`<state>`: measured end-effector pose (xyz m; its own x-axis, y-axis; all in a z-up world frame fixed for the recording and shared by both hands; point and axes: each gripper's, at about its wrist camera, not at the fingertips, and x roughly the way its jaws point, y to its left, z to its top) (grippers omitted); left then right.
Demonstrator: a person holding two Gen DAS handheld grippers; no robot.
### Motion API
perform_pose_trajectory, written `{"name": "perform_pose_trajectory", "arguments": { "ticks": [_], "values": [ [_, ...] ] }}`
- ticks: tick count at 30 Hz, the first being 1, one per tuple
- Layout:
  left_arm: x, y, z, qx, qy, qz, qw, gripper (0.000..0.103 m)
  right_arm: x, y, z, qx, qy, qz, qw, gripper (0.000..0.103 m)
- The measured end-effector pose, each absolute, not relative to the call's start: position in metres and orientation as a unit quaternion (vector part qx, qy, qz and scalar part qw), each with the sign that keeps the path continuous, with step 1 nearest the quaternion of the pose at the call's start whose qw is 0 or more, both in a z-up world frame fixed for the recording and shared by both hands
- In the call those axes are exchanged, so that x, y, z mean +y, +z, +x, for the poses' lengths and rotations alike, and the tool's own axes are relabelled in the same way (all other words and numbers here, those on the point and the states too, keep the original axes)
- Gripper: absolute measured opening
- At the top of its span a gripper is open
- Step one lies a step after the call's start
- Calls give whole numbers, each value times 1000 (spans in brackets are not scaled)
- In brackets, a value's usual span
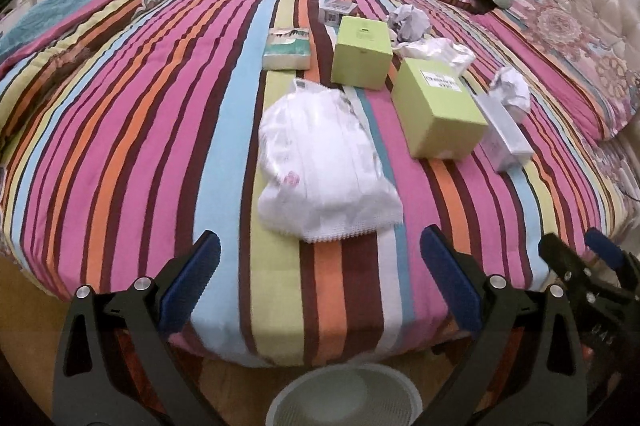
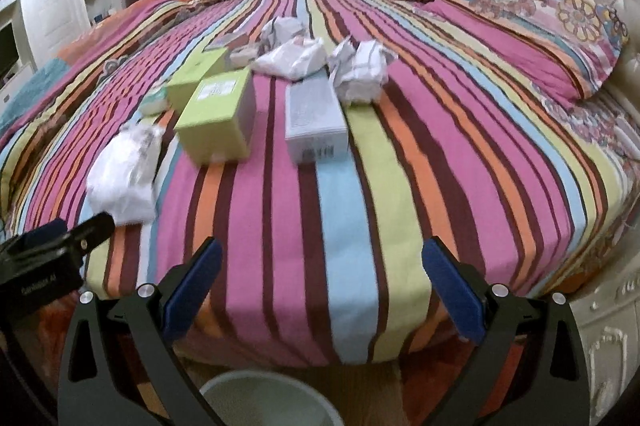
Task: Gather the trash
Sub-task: 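Grasp the white plastic bag with the left tool while the right tool grasps the white box, then carry the bag and box over the wastebasket and open both tools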
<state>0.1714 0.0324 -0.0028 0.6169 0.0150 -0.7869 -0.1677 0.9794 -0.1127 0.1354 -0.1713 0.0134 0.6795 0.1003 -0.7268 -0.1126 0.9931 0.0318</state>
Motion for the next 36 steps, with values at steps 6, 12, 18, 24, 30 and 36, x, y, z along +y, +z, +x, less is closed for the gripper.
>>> {"name": "perform_pose_trajectory", "arguments": {
  "ticks": [6, 12, 18, 24, 30, 36],
  "values": [
    [35, -6, 199, 437, 64, -99, 892, 97, -174, 15, 170, 392, 68, -2, 918, 95],
    [35, -16, 226, 446, 75, -100, 886, 97, -167, 11, 198, 393, 85, -14, 915, 95],
    [37, -26, 243, 454, 89, -96, 881, 97, -163, 9, 222, 392, 84, -31, 916, 95],
    [37, -29, 252, 449, 97, -80, 885, 97, -161, 1, 239, 401, 85, -43, 911, 94],
    [29, -33, 256, 449, 113, -39, 886, 92, -152, -9, 251, 422, 97, -62, 899, 65],
    [26, -29, 252, 441, 96, -23, 892, 74, -160, -4, 247, 433, 113, -26, 894, 46]
  ]
}}
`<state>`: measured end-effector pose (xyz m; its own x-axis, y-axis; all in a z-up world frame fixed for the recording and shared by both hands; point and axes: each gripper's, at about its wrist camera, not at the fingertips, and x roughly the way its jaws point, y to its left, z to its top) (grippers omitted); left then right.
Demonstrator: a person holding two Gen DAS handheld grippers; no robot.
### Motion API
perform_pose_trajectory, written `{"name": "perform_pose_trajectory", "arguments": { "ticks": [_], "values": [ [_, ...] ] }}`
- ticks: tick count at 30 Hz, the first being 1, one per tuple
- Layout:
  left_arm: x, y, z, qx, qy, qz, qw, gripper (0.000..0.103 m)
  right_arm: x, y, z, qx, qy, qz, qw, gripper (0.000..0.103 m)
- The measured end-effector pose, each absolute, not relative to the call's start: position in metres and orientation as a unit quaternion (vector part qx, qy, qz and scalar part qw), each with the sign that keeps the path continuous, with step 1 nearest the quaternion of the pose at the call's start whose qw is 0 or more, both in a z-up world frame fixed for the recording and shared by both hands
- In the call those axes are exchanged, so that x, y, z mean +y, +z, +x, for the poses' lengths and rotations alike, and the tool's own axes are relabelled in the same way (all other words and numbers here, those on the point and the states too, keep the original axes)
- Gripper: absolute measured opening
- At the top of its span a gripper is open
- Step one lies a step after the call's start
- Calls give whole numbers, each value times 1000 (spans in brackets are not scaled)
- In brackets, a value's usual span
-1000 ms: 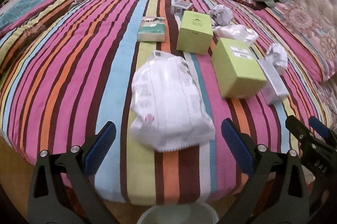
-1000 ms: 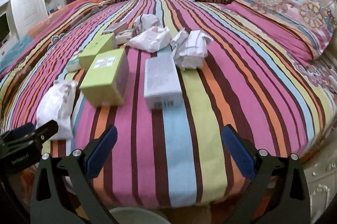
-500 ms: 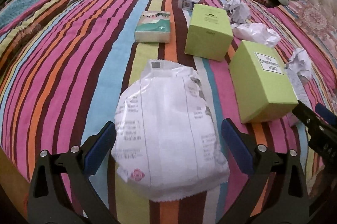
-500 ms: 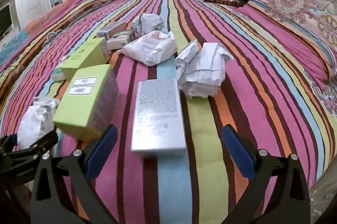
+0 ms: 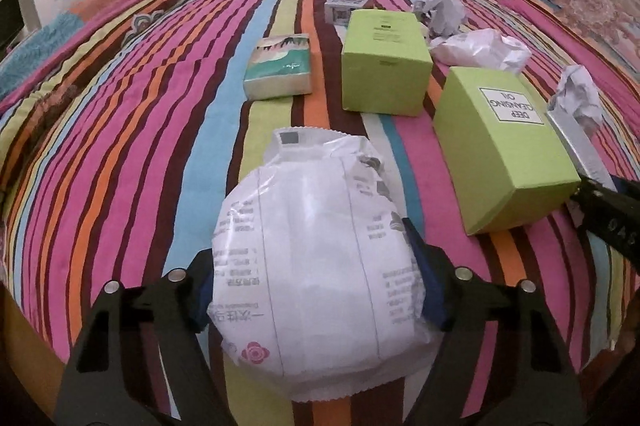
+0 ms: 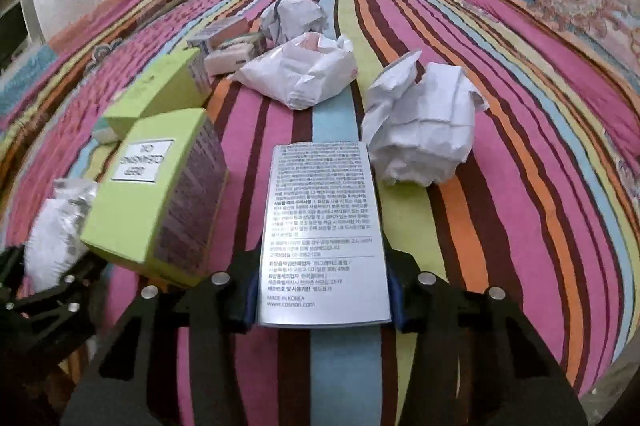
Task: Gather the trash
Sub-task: 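Carry the bag and box over the wastebasket and open both tools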
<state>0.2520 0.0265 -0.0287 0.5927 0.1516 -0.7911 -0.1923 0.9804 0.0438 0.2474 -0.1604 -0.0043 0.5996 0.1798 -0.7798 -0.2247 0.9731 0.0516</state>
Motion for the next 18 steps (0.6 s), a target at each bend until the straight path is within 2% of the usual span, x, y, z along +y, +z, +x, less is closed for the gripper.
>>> {"name": "perform_pose_trajectory", "arguments": {
  "ticks": [10, 18],
  "values": [
    [36, -12, 236, 436, 97, -43, 894, 73, -165, 14, 228, 437, 135, 9, 889, 46],
    [36, 9, 194, 432, 63, -36, 899, 73, -173, 33, 186, 437, 142, 26, 888, 46]
  ]
}}
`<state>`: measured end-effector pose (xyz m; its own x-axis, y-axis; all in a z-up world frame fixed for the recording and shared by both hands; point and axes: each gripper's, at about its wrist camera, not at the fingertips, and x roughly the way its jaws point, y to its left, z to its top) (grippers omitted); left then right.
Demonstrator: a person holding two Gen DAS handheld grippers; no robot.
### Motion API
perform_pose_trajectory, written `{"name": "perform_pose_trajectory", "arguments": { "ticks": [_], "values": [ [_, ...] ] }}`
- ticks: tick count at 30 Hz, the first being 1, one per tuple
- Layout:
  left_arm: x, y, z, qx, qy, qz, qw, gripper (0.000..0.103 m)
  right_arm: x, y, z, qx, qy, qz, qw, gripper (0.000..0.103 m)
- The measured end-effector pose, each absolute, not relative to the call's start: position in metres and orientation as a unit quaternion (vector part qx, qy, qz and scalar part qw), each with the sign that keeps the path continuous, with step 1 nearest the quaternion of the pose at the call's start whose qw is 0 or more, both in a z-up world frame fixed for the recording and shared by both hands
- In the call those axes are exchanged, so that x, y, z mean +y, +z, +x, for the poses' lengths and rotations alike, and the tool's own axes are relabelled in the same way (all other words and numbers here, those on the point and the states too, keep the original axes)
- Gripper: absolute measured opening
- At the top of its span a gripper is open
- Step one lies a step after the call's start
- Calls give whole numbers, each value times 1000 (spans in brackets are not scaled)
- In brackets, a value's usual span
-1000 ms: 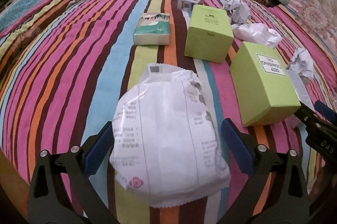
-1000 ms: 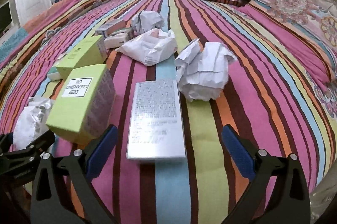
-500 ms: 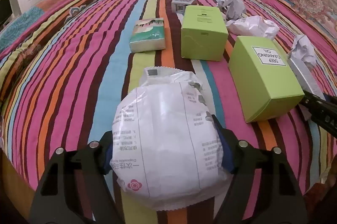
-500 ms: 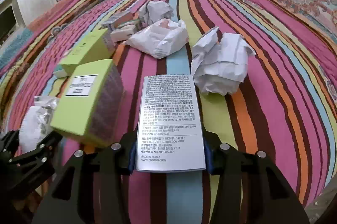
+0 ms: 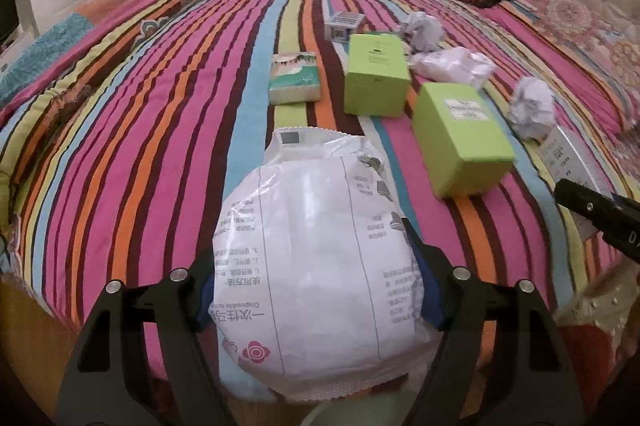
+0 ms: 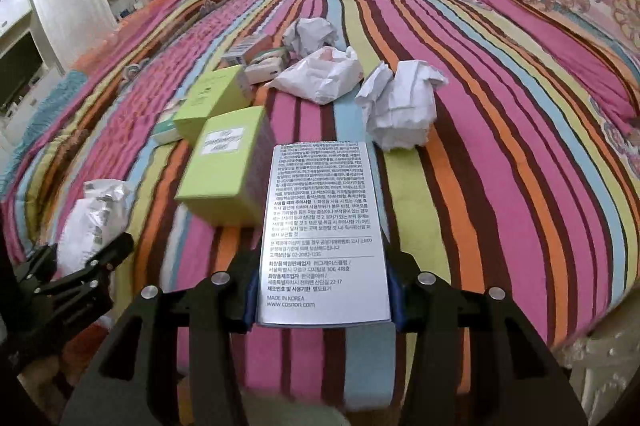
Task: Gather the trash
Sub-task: 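Carry the bag and box over the wastebasket and open both tools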
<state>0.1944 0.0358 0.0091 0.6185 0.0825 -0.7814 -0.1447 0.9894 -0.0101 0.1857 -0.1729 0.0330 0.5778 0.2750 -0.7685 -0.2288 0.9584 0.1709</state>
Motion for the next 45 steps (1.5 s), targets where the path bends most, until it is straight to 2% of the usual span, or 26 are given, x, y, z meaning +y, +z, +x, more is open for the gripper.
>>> {"name": "perform_pose_trajectory", "arguments": {
  "ticks": [10, 21, 26, 30, 37, 45],
  "values": [
    [20, 1, 114, 469, 1, -33, 883, 73, -172, 30, 121, 473, 161, 45, 865, 46],
    [4, -78, 54, 589, -48, -71, 803, 73, -170, -42, 59, 611, 156, 109, 768, 46],
    [-2, -114, 46, 647, -54, -88, 755, 74, -174, -94, 51, 690, 143, 179, 687, 46],
    [-9, -149, 49, 702, -58, -91, 704, 74, -173, -123, 54, 740, 123, 193, 633, 46],
    [-15, -203, 59, 764, -30, -110, 635, 74, -164, -159, 73, 783, 86, 188, 586, 46],
    [-1, -232, 60, 799, 5, -152, 582, 74, -152, -188, 90, 815, 66, 168, 551, 46]
  ]
}}
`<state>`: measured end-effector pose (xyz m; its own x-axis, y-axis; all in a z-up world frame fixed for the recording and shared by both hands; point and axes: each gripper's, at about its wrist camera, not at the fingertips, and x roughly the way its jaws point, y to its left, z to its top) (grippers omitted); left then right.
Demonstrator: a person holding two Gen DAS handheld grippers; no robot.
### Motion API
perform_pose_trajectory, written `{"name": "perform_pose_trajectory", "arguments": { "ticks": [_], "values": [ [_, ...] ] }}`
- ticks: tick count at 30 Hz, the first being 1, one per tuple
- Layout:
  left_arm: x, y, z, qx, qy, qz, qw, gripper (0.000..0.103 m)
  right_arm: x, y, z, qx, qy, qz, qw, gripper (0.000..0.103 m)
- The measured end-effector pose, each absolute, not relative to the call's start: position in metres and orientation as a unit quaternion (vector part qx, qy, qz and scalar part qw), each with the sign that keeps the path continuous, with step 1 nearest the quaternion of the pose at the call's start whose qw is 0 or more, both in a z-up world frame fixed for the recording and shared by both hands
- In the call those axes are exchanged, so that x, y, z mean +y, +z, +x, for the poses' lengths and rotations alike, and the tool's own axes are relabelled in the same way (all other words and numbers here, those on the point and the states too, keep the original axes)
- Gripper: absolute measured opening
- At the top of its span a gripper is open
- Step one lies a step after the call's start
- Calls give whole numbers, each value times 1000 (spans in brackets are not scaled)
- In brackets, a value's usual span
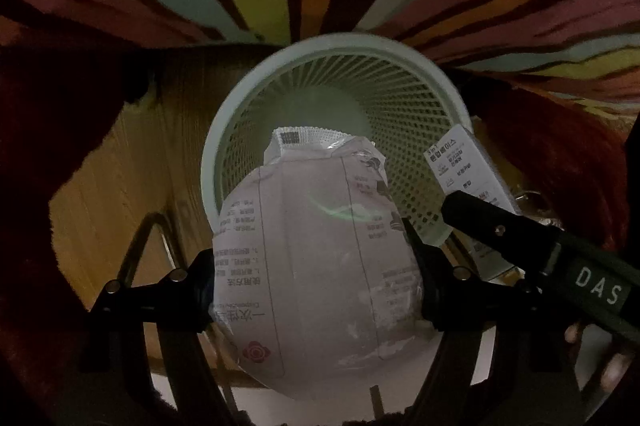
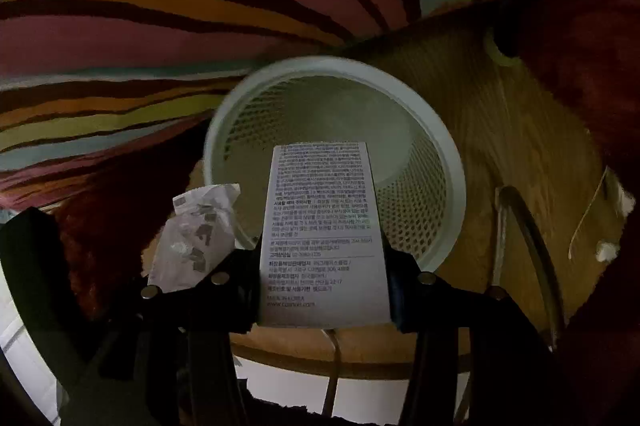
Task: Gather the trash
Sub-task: 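Carry the bag and box over the wastebasket and open both tools, then move both tools back toward the green boxes on the bed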
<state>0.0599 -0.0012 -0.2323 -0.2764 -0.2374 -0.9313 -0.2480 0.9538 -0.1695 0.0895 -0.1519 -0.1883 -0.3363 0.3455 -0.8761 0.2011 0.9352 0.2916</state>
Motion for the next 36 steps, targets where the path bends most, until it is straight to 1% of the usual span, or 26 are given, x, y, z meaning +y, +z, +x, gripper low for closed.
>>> {"name": "perform_pose_trajectory", "arguments": {
  "ticks": [3, 5, 6, 7, 8, 9, 13, 18, 20, 23, 25, 31, 36],
  "values": [
    [-5, -245, 61, 807, 7, -154, 569, 74, -152, -200, 86, 824, 62, 165, 539, 46],
    [-5, -250, 62, 811, 7, -159, 562, 78, -151, -209, 85, 828, 61, 165, 532, 47],
    [-4, -253, 61, 816, 12, -163, 555, 80, -151, -215, 85, 832, 61, 167, 526, 57],
    [-2, -254, 61, 818, 16, -163, 552, 86, -156, -217, 87, 833, 57, 166, 525, 75],
    [0, -257, 61, 818, 21, -164, 550, 89, -157, -216, 88, 833, 48, 163, 527, 81],
    [2, -257, 61, 818, 26, -166, 551, 89, -159, -215, 90, 830, 37, 161, 533, 82],
    [4, -255, 64, 809, 35, -174, 560, 92, -163, -213, 93, 825, 19, 176, 537, 83],
    [-2, -249, 66, 801, 31, -173, 573, 92, -166, -209, 97, 820, 23, 177, 544, 83],
    [-1, -247, 66, 796, 31, -172, 579, 92, -172, -218, 85, 817, 24, 176, 549, 83],
    [1, -235, 66, 782, 39, -174, 598, 93, -168, -215, 79, 810, 25, 176, 559, 83],
    [5, -229, 65, 771, 41, -173, 612, 96, -169, -208, 76, 802, 26, 172, 572, 83],
    [3, -192, 64, 725, 30, -160, 670, 96, -164, -170, 74, 762, 45, 141, 631, 83],
    [8, -159, 62, 694, 16, -172, 699, 96, -167, -134, 68, 720, 61, 125, 680, 83]
  ]
}}
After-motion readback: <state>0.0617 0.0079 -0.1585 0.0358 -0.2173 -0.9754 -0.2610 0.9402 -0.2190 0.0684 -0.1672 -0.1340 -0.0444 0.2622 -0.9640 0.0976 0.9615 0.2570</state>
